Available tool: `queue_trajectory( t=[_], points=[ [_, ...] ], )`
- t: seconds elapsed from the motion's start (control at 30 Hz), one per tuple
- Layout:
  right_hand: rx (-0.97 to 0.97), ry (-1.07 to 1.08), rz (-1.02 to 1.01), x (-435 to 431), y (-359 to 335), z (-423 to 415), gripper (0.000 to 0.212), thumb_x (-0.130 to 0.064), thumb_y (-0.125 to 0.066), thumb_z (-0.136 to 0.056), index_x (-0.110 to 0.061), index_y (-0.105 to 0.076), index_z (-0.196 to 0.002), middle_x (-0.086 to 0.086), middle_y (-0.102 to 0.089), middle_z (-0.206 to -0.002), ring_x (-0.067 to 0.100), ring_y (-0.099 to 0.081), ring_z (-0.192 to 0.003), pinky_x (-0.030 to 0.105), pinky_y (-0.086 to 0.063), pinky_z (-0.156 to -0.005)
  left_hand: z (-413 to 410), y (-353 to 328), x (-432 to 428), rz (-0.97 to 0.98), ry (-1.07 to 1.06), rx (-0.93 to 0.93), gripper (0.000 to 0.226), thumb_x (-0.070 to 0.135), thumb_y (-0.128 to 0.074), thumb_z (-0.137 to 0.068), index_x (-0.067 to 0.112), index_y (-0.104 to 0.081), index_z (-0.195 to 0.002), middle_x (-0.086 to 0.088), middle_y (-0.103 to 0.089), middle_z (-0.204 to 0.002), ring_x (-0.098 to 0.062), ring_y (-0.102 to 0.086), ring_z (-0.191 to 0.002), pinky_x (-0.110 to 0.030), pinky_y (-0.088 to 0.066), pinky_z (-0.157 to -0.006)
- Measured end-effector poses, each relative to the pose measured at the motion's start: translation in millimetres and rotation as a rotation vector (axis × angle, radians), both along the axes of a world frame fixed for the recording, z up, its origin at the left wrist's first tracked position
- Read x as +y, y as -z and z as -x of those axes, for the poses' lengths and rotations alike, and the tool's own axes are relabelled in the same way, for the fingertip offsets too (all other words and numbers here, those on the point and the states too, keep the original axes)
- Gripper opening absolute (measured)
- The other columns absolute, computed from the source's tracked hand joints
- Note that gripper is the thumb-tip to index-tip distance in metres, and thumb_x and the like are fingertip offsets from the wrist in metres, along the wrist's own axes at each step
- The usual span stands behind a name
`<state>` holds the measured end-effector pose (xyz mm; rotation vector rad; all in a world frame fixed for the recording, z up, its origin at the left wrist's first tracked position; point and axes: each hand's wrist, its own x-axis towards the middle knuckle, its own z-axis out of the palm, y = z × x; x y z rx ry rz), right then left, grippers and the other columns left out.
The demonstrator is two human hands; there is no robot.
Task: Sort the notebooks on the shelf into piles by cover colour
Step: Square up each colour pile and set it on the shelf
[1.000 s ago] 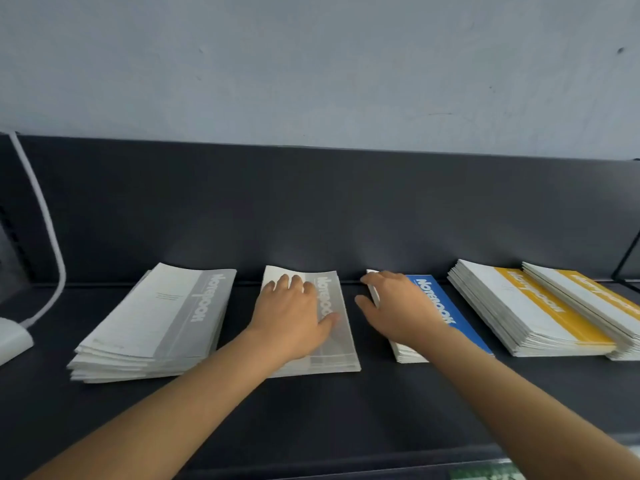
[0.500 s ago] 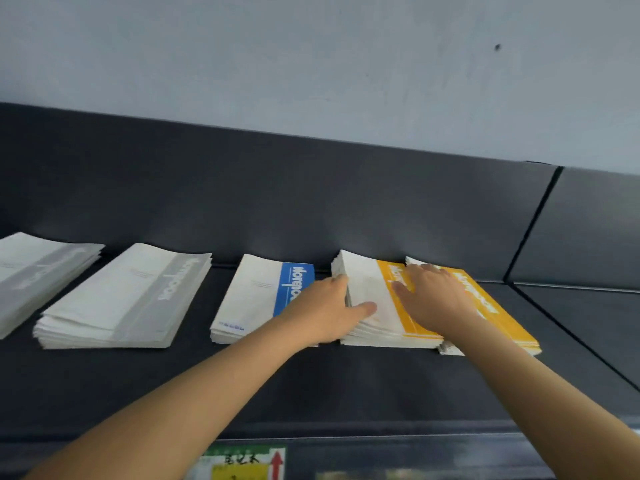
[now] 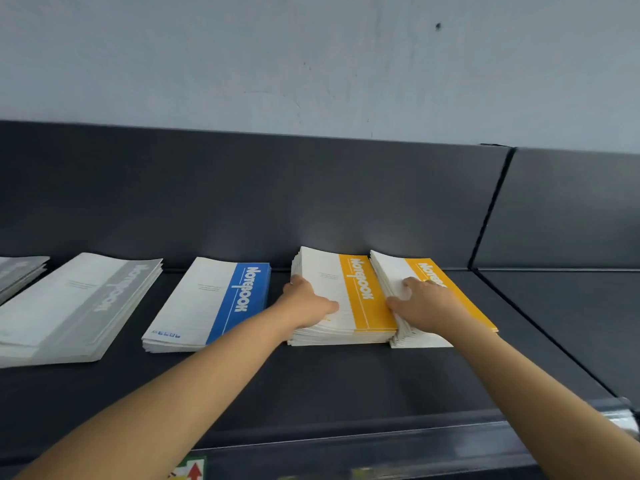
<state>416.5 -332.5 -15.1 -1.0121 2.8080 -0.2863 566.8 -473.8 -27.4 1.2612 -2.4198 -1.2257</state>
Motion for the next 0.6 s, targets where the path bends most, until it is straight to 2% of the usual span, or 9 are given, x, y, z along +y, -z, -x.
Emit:
queue_trajectory(
  t=[0.03,0.1,0.17,0.27,0.37,0.43,0.47,0.53,0.6],
  points=[
    [-0.004,-0.012,-0.011,1.1,-0.2,1.9,0.063,-0.052,-0.043,-0.089,-0.019,-0.036,-0.142,0.009,-0.045,-0.139,0.030,-0.043,-0.126,0.039,-0.041,-0.099,-1.3,-2.3,2.3,0.076,0.009,-0.054,0.090,0.038,-0.067,-0.086,0.006,-0.014,-0.151,-0.013,-0.026,-0.152,-0.028,-0.035,-0.136,-0.037,-0.039,-0.108],
    [-0.013,-0.040,-0.038,2.9,-1.1,4.5,0.066,-0.054,-0.046,-0.084,-0.019,-0.038,-0.140,0.009,-0.046,-0.137,0.030,-0.044,-0.125,0.041,-0.041,-0.100,-3.4,-11.7,10.7,0.358,0.074,-0.207,0.087,0.037,-0.061,-0.087,0.008,-0.012,-0.153,-0.015,-0.002,-0.161,-0.032,-0.007,-0.148,-0.042,-0.022,-0.115],
    [-0.031,-0.082,-0.051,4.0,-1.4,5.8,0.068,-0.055,-0.049,-0.076,-0.019,-0.042,-0.133,0.010,-0.048,-0.131,0.031,-0.045,-0.121,0.043,-0.041,-0.099,-1.2,-22.4,21.5,0.608,0.271,-0.251,0.084,0.034,-0.061,-0.085,0.018,-0.015,-0.153,-0.009,0.010,-0.162,-0.027,0.012,-0.149,-0.043,-0.008,-0.118],
    [-0.104,-0.160,-0.058,7.0,-2.4,7.9,0.071,-0.052,-0.053,-0.069,-0.021,-0.039,-0.131,0.009,-0.042,-0.135,0.033,-0.039,-0.125,0.049,-0.037,-0.101,8.6,-28.6,37.7,0.698,0.654,-0.278,0.084,0.040,-0.068,-0.082,0.031,-0.023,-0.152,0.003,-0.008,-0.163,-0.015,0.002,-0.150,-0.039,-0.006,-0.120],
    [-0.181,-0.287,-0.128,13.6,-2.8,13.7,0.098,-0.051,-0.059,-0.071,-0.029,-0.006,-0.150,0.005,-0.012,-0.157,0.034,-0.008,-0.144,0.061,-0.019,-0.110,21.0,-18.9,47.7,0.756,0.732,-0.258,0.080,0.050,-0.069,-0.080,0.036,-0.031,-0.149,0.007,-0.020,-0.160,-0.016,-0.005,-0.148,-0.038,-0.007,-0.118],
    [-0.144,-0.374,-0.218,19.4,-2.0,12.7,0.115,-0.054,-0.066,-0.069,-0.035,0.014,-0.149,0.002,0.009,-0.160,0.031,0.010,-0.146,0.066,-0.007,-0.110,28.5,-12.3,50.7,0.802,0.744,-0.159,0.072,0.054,-0.068,-0.079,0.036,-0.039,-0.143,0.009,-0.033,-0.152,-0.017,-0.018,-0.144,-0.038,-0.016,-0.116],
    [-0.110,-0.395,-0.239,21.6,0.2,10.7,0.119,-0.058,-0.069,-0.068,-0.039,0.018,-0.147,0.002,0.014,-0.159,0.029,0.013,-0.146,0.069,-0.003,-0.109,30.9,-10.3,50.2,0.825,0.738,-0.119,0.068,0.054,-0.068,-0.078,0.034,-0.044,-0.138,0.010,-0.041,-0.144,-0.016,-0.027,-0.139,-0.037,-0.023,-0.113],
    [-0.067,-0.397,-0.194,23.8,4.7,6.0,0.116,-0.064,-0.069,-0.066,-0.047,0.013,-0.145,0.001,0.014,-0.159,0.027,0.014,-0.146,0.072,0.003,-0.106,32.3,-9.6,46.9,0.827,0.699,-0.078,0.060,0.054,-0.069,-0.077,0.032,-0.051,-0.130,0.012,-0.050,-0.133,-0.012,-0.039,-0.128,-0.034,-0.033,-0.105],
    [-0.061,-0.399,-0.134,23.9,8.0,5.0,0.104,-0.067,-0.068,-0.066,-0.053,0.000,-0.144,0.000,0.010,-0.160,0.027,0.012,-0.147,0.072,0.004,-0.105,30.2,-10.1,43.1,0.775,0.676,-0.082,0.056,0.052,-0.069,-0.077,0.033,-0.051,-0.127,0.013,-0.052,-0.131,-0.011,-0.044,-0.122,-0.033,-0.038,-0.101]
  ],
)
